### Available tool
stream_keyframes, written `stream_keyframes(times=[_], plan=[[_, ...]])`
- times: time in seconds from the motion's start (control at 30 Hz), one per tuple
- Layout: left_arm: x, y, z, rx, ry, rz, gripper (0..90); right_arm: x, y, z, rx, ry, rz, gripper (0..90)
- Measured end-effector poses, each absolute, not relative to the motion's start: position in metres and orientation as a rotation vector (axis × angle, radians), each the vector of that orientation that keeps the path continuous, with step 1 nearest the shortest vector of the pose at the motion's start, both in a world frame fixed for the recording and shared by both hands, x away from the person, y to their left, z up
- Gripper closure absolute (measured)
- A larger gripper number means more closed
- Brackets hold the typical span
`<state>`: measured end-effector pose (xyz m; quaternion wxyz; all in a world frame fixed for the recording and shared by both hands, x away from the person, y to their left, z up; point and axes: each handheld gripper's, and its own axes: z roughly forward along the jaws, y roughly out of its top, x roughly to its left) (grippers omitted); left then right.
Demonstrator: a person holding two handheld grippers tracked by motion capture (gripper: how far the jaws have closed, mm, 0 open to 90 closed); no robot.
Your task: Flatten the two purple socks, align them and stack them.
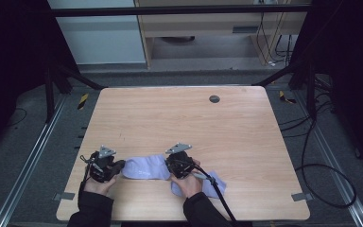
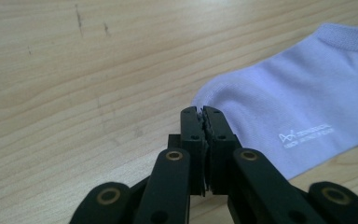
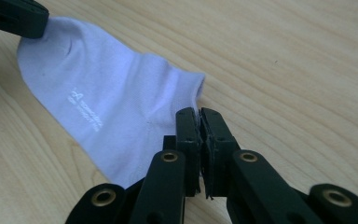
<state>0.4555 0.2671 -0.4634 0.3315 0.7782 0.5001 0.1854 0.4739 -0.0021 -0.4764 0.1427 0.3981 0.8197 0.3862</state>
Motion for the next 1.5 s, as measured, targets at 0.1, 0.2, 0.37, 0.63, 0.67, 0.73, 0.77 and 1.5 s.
stream_keyframes(times=[0.1,0.2,0.37,0.63,0.67,0.73,0.77,1.5], plan=[[0.45,0.262,-0.453,1.996,1.276,0.49,87.9,0.47,-0.011,-0.465,1.147,2.351,1.161,86.9],[0.448,0.258,-0.448,1.992,1.259,0.49,87.8,0.466,-0.02,-0.457,1.123,2.338,1.177,86.9],[0.442,0.244,-0.437,1.984,1.221,0.496,87.8,0.463,-0.033,-0.447,1.119,2.321,1.191,86.9],[0.434,0.213,-0.423,1.983,1.151,0.486,87.8,0.452,-0.061,-0.427,1.086,2.314,1.177,86.9],[0.434,0.213,-0.423,1.983,1.151,0.486,87.8,0.452,-0.061,-0.427,1.086,2.314,1.177,86.9],[0.432,0.207,-0.421,1.988,1.134,0.478,87.8,0.449,-0.07,-0.423,1.082,2.308,1.173,86.9],[0.431,0.204,-0.421,1.99,1.129,0.476,87.8,0.447,-0.074,-0.421,1.082,2.305,1.168,86.8],[0.414,0.139,-0.432,2.126,0.98,0.355,87.6,0.407,-0.147,-0.423,1.138,2.29,1.118,86.7]])
